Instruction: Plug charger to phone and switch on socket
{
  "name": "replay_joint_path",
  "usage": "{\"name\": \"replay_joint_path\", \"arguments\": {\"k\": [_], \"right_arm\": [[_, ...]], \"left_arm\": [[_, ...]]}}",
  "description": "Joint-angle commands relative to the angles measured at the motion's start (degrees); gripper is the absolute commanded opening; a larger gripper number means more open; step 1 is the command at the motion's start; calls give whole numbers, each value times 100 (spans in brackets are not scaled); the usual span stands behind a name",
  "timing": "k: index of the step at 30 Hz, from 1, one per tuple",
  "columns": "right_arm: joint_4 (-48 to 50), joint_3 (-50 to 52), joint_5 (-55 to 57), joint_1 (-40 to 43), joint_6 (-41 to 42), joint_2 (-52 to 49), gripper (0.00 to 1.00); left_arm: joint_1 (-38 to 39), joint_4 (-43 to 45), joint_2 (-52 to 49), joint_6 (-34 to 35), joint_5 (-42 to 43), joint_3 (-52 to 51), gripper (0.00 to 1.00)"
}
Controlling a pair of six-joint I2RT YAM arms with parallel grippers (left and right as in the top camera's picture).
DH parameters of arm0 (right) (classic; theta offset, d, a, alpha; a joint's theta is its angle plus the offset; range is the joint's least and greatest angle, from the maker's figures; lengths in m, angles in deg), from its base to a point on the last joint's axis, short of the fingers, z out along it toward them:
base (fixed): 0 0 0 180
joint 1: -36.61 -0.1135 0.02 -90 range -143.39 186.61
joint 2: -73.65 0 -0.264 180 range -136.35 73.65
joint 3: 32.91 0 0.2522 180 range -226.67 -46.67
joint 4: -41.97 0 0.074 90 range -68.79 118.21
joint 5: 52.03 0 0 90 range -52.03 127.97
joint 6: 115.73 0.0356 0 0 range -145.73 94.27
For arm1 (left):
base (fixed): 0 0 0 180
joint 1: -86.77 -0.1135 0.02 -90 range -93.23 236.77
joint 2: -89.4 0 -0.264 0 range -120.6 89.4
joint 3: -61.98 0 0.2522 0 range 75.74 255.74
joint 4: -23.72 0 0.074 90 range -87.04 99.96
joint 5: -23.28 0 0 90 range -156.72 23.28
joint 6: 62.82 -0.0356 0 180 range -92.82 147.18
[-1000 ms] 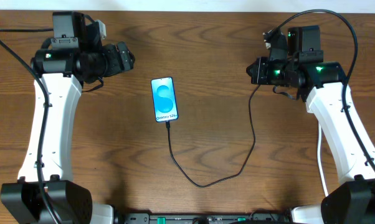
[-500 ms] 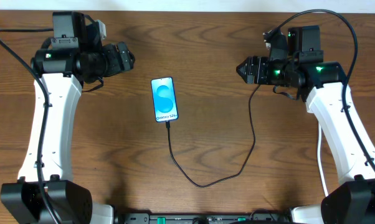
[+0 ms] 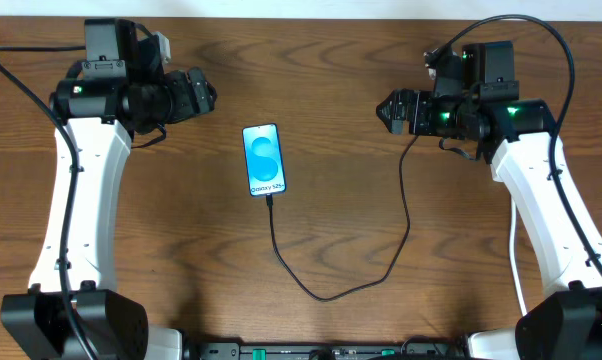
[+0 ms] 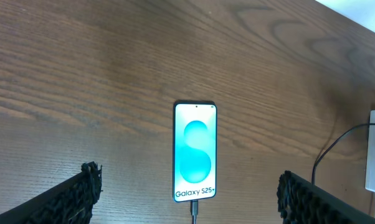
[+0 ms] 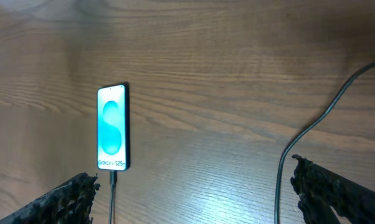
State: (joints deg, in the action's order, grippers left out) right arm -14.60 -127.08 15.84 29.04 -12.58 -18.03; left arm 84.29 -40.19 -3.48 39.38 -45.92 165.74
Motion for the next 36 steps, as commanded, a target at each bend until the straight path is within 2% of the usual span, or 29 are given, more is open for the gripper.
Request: {"name": "replay_joint_path", "arguments": {"k": [1,12,17,19,20,21,24,25,26,32,36], "right_arm": [[28,-48,221,42,-9,28,99],[144,-48,614,411,4,28,97],[160,-48,616,942,-138,28,73],[168,-48,619,1191,-214,26,57],[186,-48,619,1377,-214,26,40],[195,-48,619,1486,-216,26,29],[264,-48,640,1965,-260,15,8],[295,-48,638,2133,-258,0,4],[323,-48,638,2273,-260,-20,1],[448,-48,588,2922,-413,-348,1],[529,-48,542,3241,-533,-933,1]], "left_arm": [[2,-20,105,-7,-37,72,92],[2,-20,105,-7,-37,72,92],[2,-20,105,-4,-35,72,92],[2,-20,105,-4,-35,72,92],[2,-20,105,-4,-35,72,92],[2,-20,105,-4,-35,72,92],[2,-20,105,-4,-37,72,92],[2,-20,105,-7,-35,72,92],[2,-20,105,-4,-37,72,92],[2,-20,105,-7,-35,72,92],[2,-20,105,-7,-35,72,92]]}}
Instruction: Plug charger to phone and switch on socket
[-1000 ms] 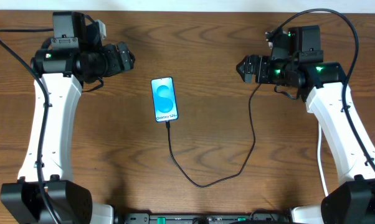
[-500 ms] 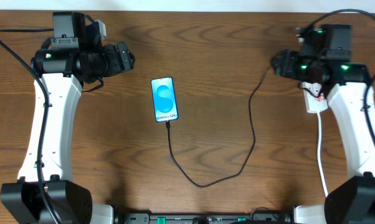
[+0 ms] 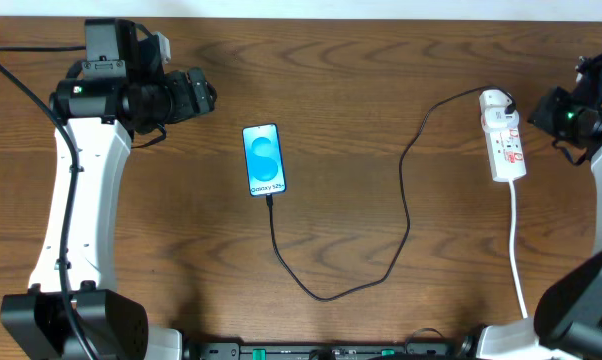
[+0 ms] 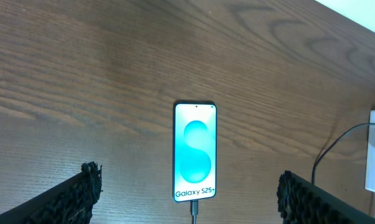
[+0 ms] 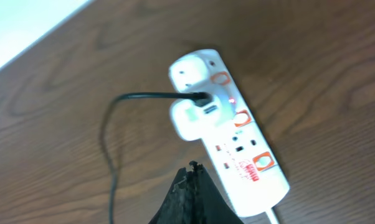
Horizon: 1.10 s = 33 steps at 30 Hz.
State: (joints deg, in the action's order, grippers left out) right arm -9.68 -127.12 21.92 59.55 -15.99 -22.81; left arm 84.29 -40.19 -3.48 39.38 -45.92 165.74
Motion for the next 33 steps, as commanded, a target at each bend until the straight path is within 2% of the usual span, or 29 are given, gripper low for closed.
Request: {"name": "replay_joint_path", "arguments": {"k": [1,5,15,33], "right_arm": [[72,-44,-109,249,-221,-575,1],[387,-44,-579,494,-424,-1165,1],[1023,-44,-564,516,-402,-1884,1],[1416,-44,-616,474,-402,-2179,1]], "left_arm": [[2,-20,105,-7,-37,72,92],[2,-20,105,-7,-37,72,92],[2,-20,105,-7,-35,72,92],[2,-20,105,-7,-37,72,92]]}}
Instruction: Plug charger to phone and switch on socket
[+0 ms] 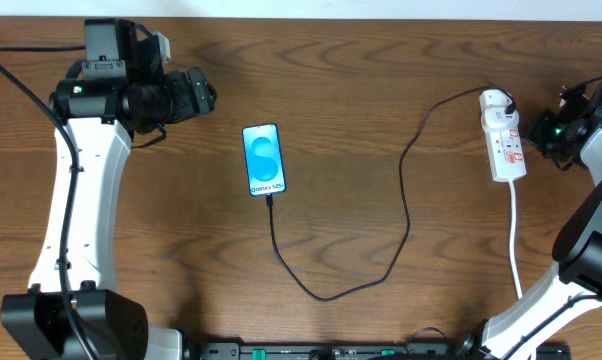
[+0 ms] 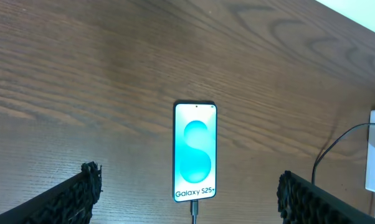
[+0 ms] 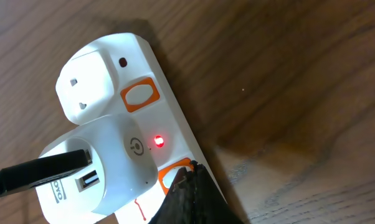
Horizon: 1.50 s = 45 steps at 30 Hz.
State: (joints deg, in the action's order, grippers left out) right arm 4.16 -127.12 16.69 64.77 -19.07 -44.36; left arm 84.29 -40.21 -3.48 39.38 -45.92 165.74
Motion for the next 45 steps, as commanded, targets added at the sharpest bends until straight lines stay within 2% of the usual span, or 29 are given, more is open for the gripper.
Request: {"name": "replay_joint_path", "arguments": {"k": [1,17,45], "right_arm": [[39,-44,-96,-59,-94,-26,1],[-7,-44,-37,-223,-28,-568,1],[-553,-39,-120,-385,-31,-577,1]], "left_arm": [[2,-17,105,-4,-35,72,92],[2,-17,105,-7,-35,72,92],[2,-17,105,-4,-35,72,92]]}}
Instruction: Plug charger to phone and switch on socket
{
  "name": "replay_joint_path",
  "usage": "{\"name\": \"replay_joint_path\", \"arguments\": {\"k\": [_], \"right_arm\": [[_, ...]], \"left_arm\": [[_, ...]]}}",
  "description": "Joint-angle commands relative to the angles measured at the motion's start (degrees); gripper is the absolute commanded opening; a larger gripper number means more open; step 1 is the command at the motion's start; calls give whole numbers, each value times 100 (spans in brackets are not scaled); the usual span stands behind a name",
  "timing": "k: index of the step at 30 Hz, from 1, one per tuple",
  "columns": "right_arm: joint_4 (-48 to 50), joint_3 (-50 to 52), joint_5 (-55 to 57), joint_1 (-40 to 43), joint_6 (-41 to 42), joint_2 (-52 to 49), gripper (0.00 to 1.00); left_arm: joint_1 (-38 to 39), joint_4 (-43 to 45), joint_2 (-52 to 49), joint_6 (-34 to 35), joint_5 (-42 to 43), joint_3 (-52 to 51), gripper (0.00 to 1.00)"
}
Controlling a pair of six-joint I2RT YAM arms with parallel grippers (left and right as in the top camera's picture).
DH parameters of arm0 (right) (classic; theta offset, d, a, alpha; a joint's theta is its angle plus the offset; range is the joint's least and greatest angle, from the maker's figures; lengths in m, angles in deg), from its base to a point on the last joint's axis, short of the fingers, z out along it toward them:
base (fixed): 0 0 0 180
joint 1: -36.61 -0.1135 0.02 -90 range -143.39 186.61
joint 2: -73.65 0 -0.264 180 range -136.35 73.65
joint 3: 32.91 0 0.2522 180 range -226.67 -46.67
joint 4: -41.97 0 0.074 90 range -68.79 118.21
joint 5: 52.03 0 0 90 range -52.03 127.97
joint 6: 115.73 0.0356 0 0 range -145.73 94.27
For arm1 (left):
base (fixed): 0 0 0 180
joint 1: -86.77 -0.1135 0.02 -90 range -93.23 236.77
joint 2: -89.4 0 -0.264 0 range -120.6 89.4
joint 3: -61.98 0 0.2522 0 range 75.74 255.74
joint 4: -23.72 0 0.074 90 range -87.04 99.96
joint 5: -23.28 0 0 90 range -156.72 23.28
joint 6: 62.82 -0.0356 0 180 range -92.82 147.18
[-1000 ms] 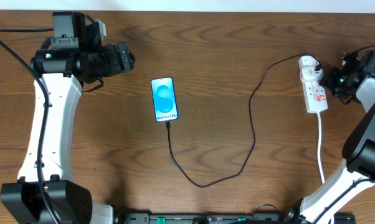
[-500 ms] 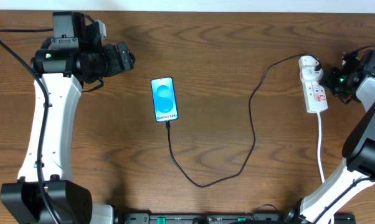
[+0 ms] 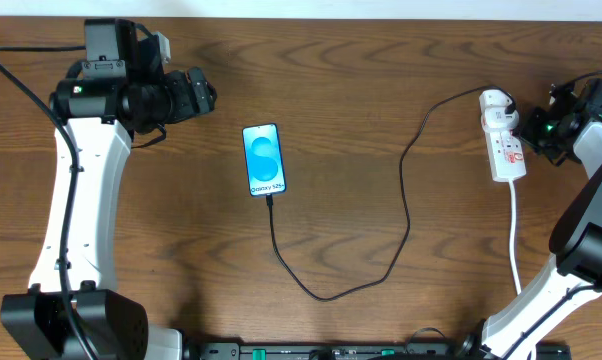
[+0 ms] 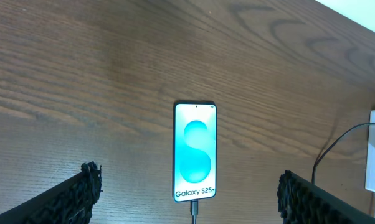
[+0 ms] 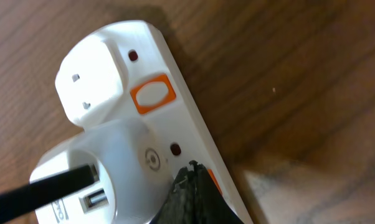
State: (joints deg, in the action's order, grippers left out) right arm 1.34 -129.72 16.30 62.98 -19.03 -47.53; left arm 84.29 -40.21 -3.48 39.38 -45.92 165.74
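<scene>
The phone point(image 3: 263, 160) lies screen-up and lit in the middle of the table, also seen in the left wrist view point(image 4: 195, 152). A black cable point(image 3: 406, 215) runs from its lower end in a loop to a white adapter point(image 5: 106, 168) in the white power strip point(image 3: 503, 150). My right gripper point(image 5: 190, 169) is shut, its tip down on the orange switch point(image 5: 213, 183) beside the adapter. The small indicator point(image 5: 175, 149) there looks dark. My left gripper point(image 3: 206, 97) hangs open, far left of the phone, with nothing between its fingers point(image 4: 75, 199).
A second orange switch point(image 5: 153, 93) and a free socket point(image 5: 91, 78) sit at the strip's far end. The strip's white lead point(image 3: 516, 240) runs toward the table's front edge. The table's back edge point(image 4: 362, 22) is close behind.
My right gripper has edged a little left onto the strip, its tip now on the switch by the adapter. The red light there has gone dark. The left arm has not moved.
My right gripper first hung open right of the phone, over the place where the strip later showed. Then it was shut at the table's right edge above the strip, whose light glowed red. It came close to the switch, and now the light is dark.
</scene>
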Motion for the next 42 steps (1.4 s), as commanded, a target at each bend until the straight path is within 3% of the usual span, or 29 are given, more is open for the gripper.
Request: {"name": "replay_joint_path", "arguments": {"k": [1,32,42], "right_arm": [[-289,223,-79,-221,-35,-260,1],[-551,227,-289,-640,-55,-271,1],[-619,52,225,-372,-55,-90,1]], "left_arm": [[2,-17,105,-4,-37,72,92],[2,-17,105,-4,-35,72,92],[2,-17,105,-7,-35,72,92]]}}
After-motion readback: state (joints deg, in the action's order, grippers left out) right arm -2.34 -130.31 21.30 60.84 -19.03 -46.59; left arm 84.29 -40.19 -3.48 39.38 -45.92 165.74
